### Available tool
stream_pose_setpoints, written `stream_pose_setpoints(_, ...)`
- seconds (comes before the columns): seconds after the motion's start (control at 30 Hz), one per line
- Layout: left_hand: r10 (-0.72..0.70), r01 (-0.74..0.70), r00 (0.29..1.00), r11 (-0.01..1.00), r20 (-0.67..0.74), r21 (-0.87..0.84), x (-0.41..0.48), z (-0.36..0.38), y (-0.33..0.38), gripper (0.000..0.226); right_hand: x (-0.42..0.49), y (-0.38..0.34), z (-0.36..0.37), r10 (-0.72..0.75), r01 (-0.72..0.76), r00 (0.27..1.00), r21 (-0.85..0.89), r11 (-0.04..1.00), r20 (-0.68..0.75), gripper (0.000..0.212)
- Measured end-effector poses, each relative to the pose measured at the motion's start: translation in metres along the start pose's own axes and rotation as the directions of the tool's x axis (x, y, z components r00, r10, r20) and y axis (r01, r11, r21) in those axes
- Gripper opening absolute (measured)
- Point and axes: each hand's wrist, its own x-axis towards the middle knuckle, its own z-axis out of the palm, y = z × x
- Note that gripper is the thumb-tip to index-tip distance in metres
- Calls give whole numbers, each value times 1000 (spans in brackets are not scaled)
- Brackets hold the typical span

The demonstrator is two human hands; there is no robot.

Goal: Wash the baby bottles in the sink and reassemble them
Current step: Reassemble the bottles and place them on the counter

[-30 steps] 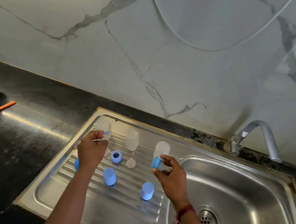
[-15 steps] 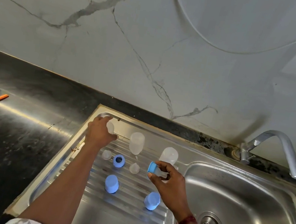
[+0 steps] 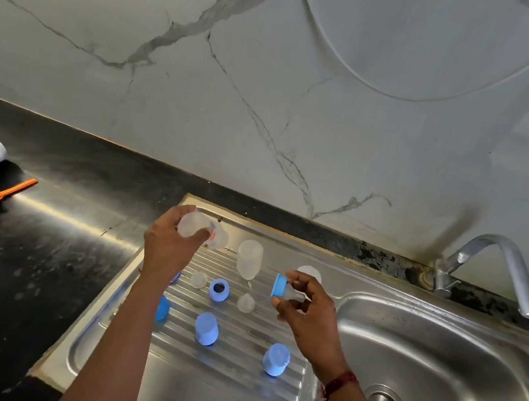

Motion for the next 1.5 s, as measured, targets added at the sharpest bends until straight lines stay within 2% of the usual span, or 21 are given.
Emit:
stream_pose_setpoints(0.07, -48, 57, 998, 978, 47, -199, -17, -11, 3, 47, -3, -8, -2, -24, 24, 1000, 38, 999, 1, 41)
stream_pose_setpoints(0.17, -86, 162, 981, 859, 175, -486, -44, -21, 12, 43, -11, -16, -7, -52, 49, 998, 88, 995, 29, 40)
stream_pose_setpoints(0.27, -86, 250, 956, 741, 281, -623, -73, -15, 18, 48, -21, -21, -11, -66, 58, 996, 123, 991, 58, 41)
stream_pose_setpoints(0.33, -74, 268, 947, 720, 312, -640, -92, -5, 20, 54, -29, -21, -15, -75, 65, 995, 139, 988, 67, 42)
stream_pose_setpoints(0.5, -51, 346, 907, 655, 418, -672, -125, 17, 23, 37, -47, -15, -31, -74, 64, 995, 150, 987, 61, 43)
stream_pose_setpoints(0.63, -30, 385, 879, 636, 476, -669, -136, 27, 31, 47, -57, -10, -47, -65, 58, 998, 206, 977, 27, 43)
stream_pose_setpoints(0.83, -11, 385, 863, 661, 505, -644, -142, 38, 40, 37, -61, -7, -61, -35, 31, 999, 212, 977, 14, 43)
stream_pose_setpoints(1.17, 34, 343, 856, 710, 516, -616, -136, 38, 46, 43, -61, -10, -61, 68, -74, 997, 282, 957, 31, 26)
stream_pose_setpoints(1.37, 72, 339, 833, 717, 549, -609, -136, 36, 44, 48, -60, -15, -57, 200, -195, 980, 276, 941, 12, 39)
stream_pose_setpoints(1.5, 59, 345, 833, 720, 549, -602, -140, 39, 40, 48, -59, -15, -55, 308, -301, 951, 224, 927, 7, 58)
